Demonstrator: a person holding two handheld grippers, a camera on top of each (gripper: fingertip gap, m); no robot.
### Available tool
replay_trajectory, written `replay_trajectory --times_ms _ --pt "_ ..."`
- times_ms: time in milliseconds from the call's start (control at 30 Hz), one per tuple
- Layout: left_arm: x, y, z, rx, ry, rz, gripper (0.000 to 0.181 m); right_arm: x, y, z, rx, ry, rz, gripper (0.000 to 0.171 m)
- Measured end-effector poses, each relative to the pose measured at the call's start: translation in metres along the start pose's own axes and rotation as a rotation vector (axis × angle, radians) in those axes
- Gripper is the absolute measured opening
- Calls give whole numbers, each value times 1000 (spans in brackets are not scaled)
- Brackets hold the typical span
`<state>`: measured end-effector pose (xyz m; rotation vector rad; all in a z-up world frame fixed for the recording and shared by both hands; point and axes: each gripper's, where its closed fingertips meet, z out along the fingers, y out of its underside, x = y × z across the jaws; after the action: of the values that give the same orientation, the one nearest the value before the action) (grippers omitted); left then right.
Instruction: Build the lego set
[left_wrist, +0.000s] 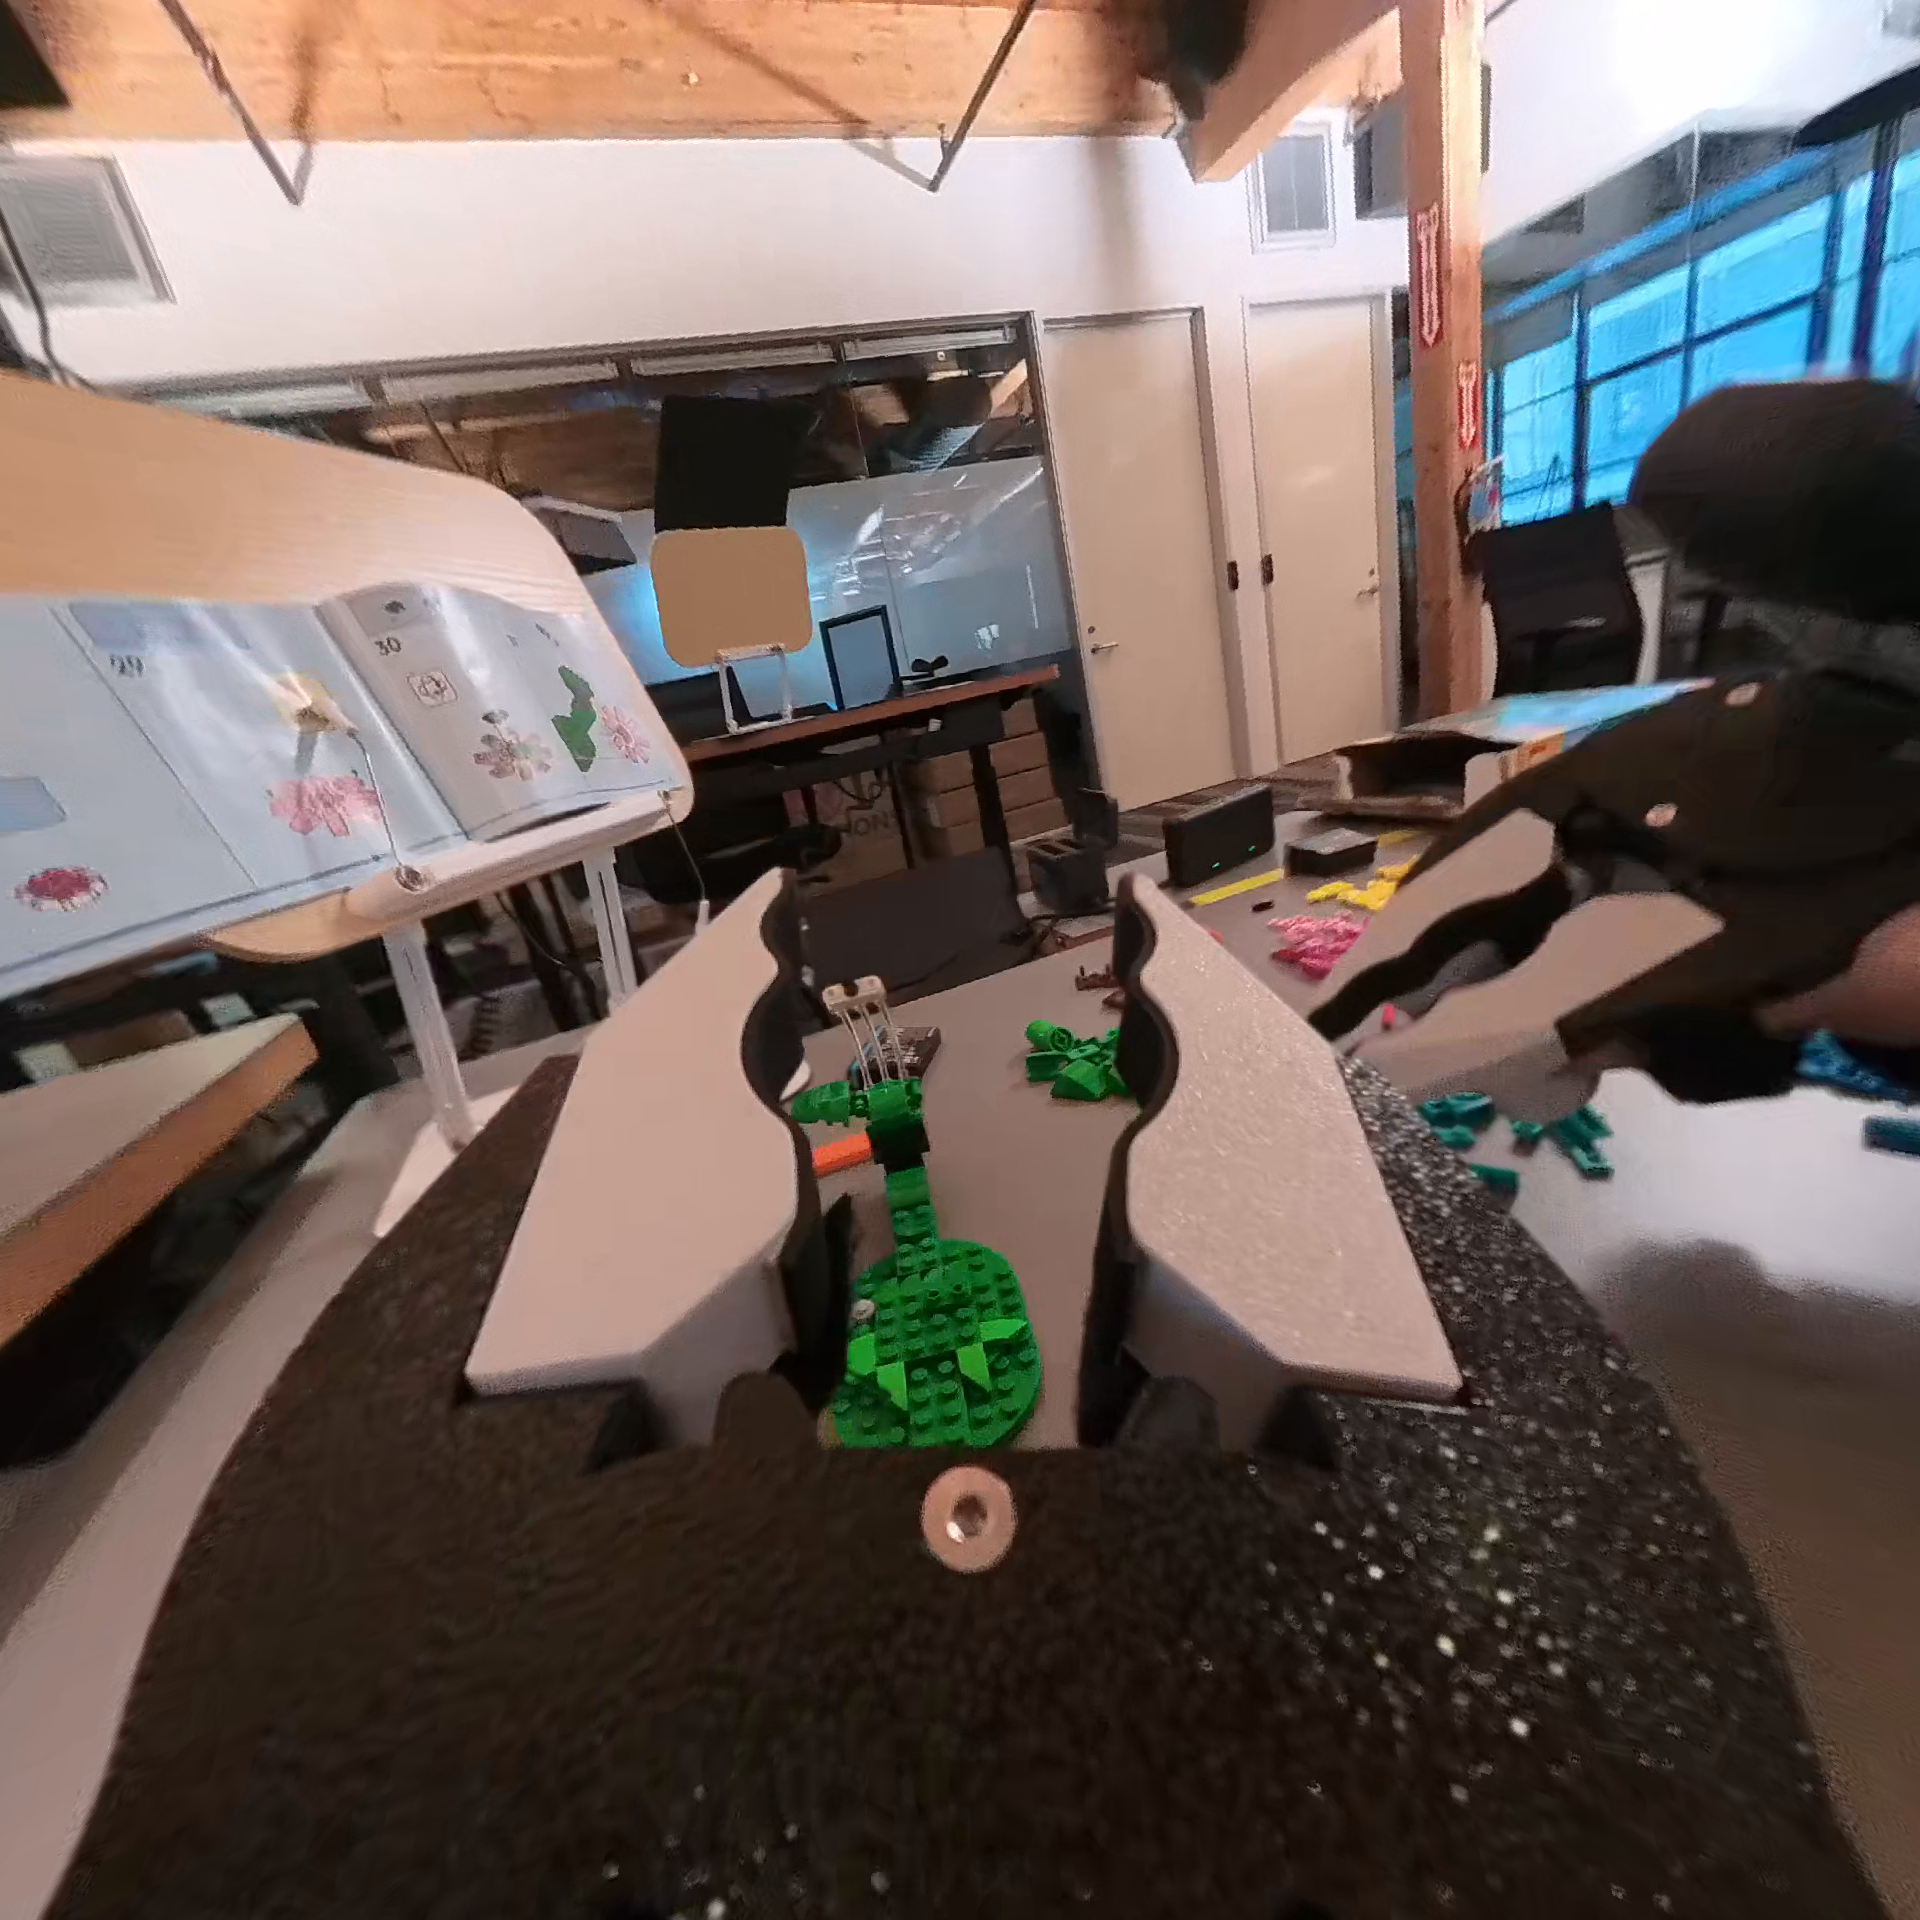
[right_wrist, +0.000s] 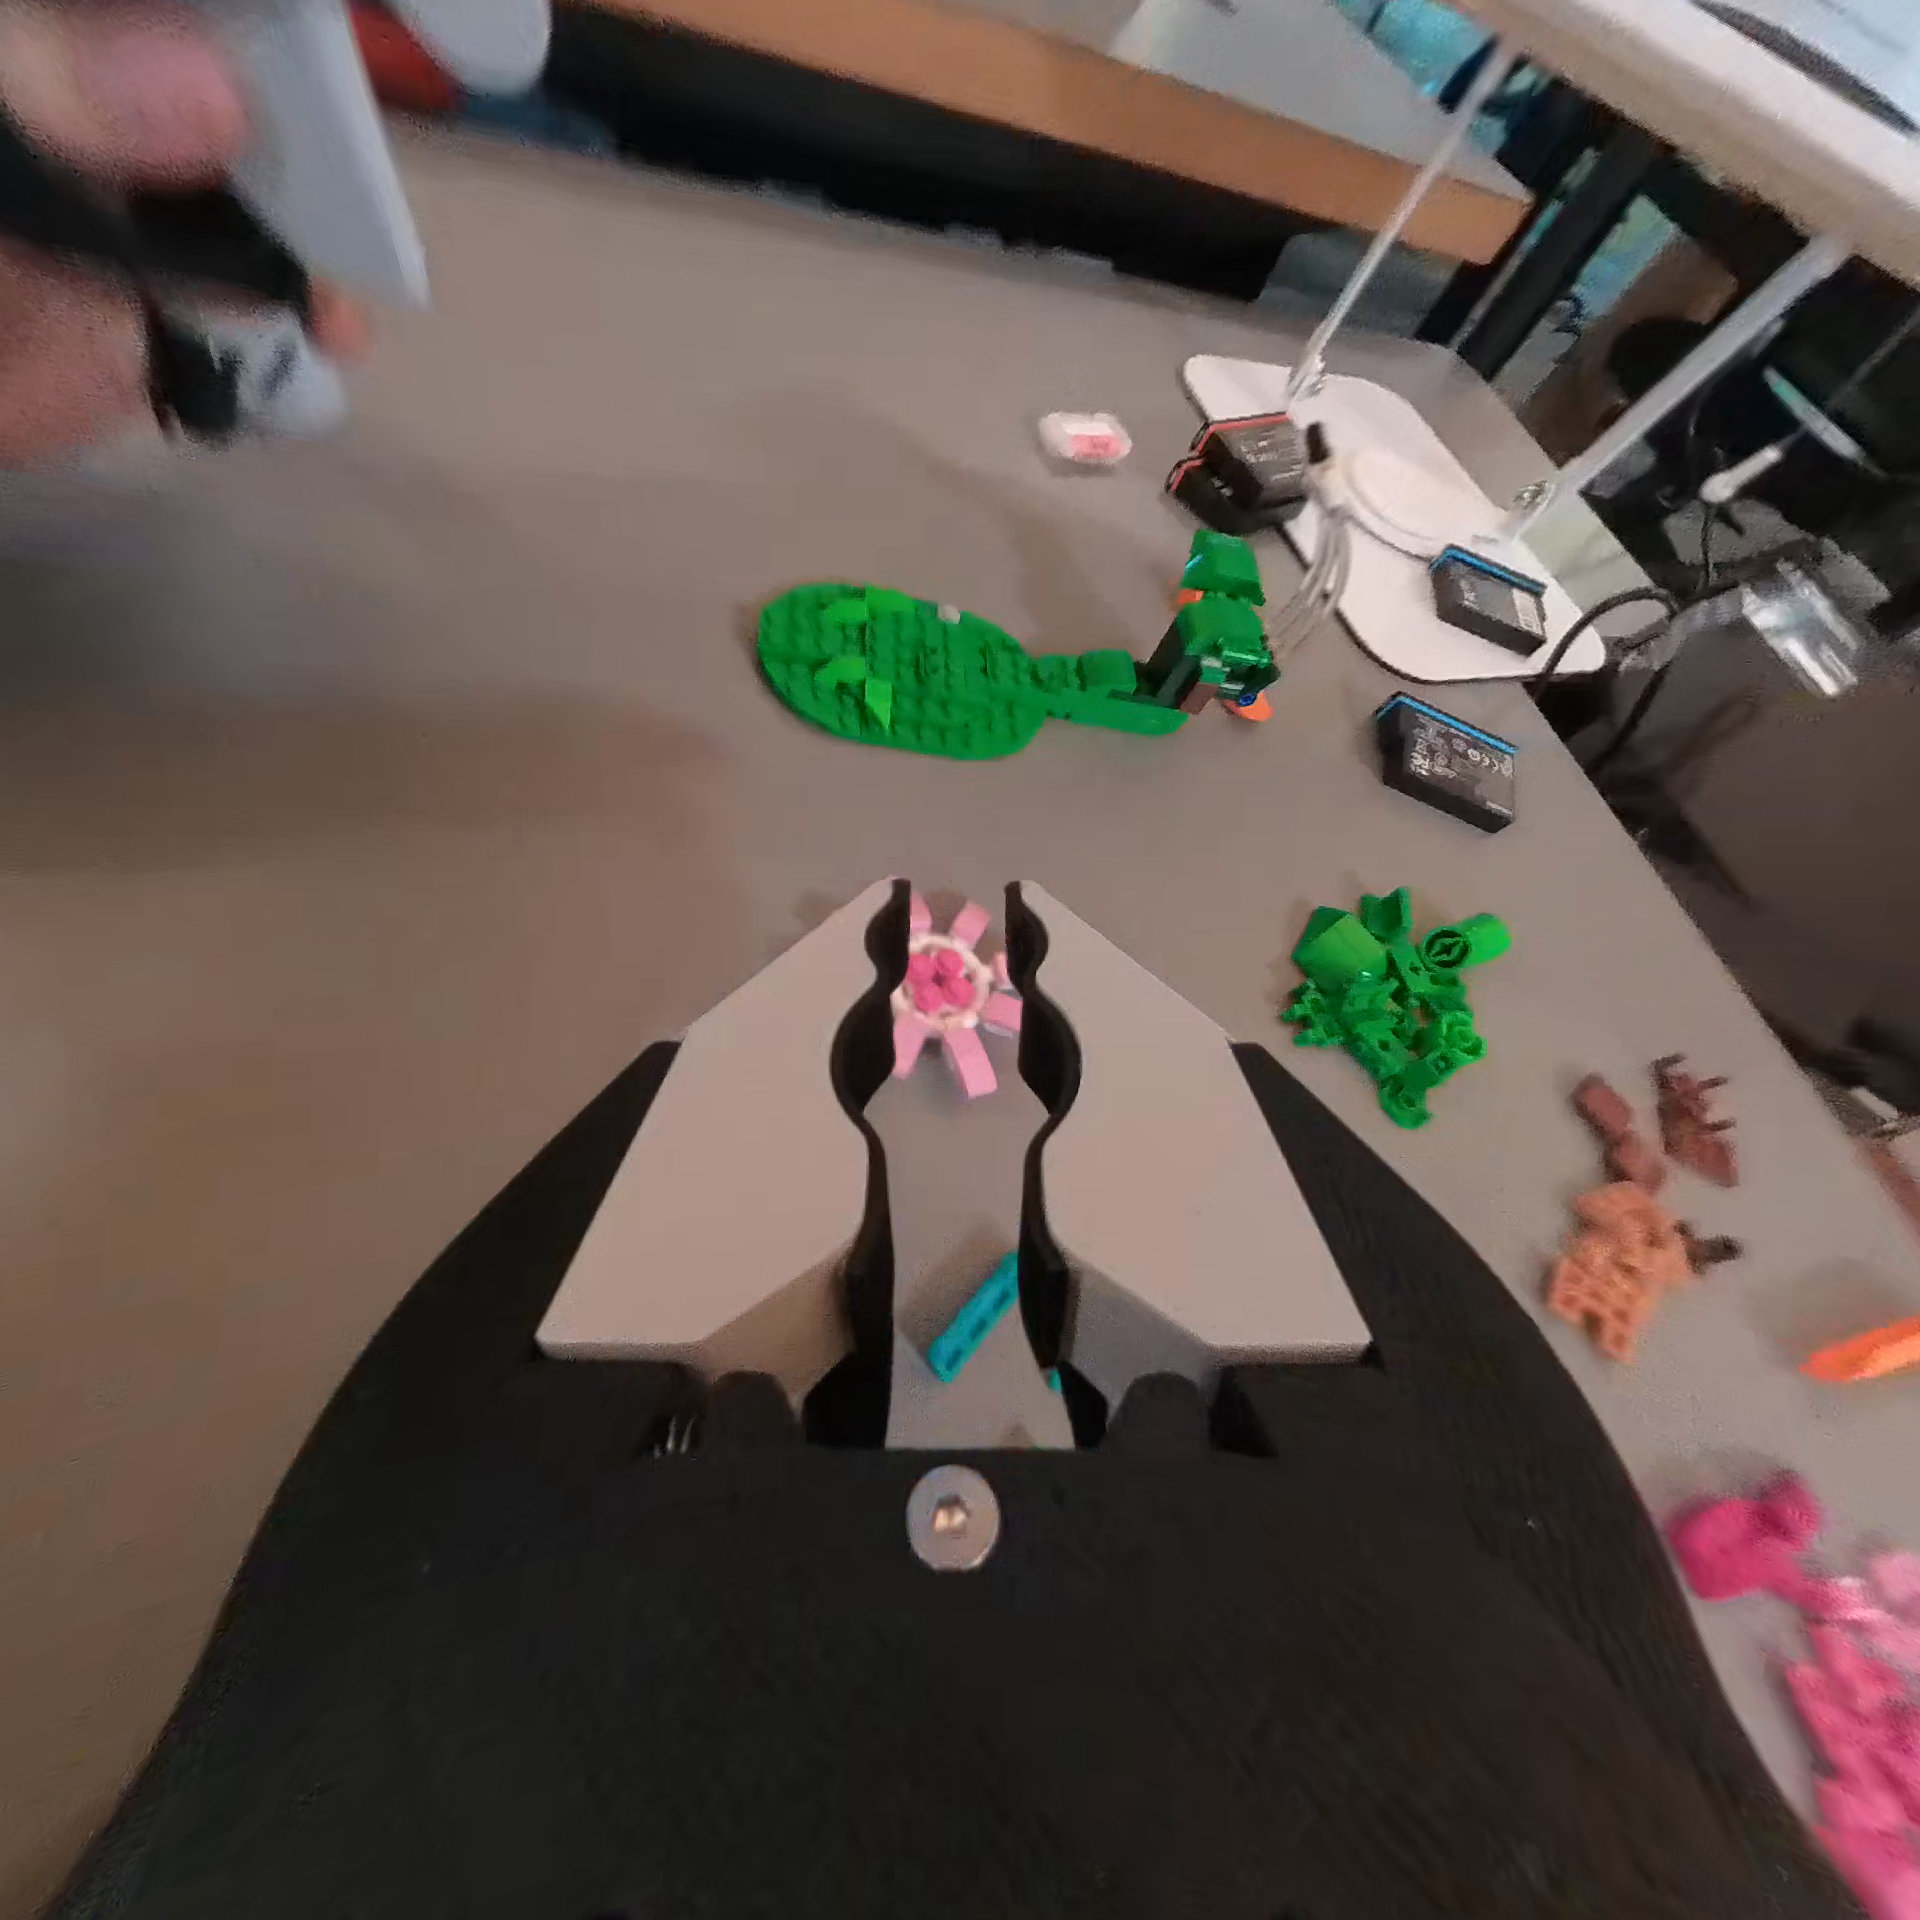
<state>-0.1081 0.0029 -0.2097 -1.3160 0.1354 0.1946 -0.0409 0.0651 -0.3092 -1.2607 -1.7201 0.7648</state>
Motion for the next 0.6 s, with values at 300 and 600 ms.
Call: replay_trajectory --times_ms 300,600 --pt "27 6 -6 103 24 110 52 26 -44 -64 459 290 31 18" --pt "31 16 -5 95 27 149 67 9 -55 -87 607 450 -214 9"
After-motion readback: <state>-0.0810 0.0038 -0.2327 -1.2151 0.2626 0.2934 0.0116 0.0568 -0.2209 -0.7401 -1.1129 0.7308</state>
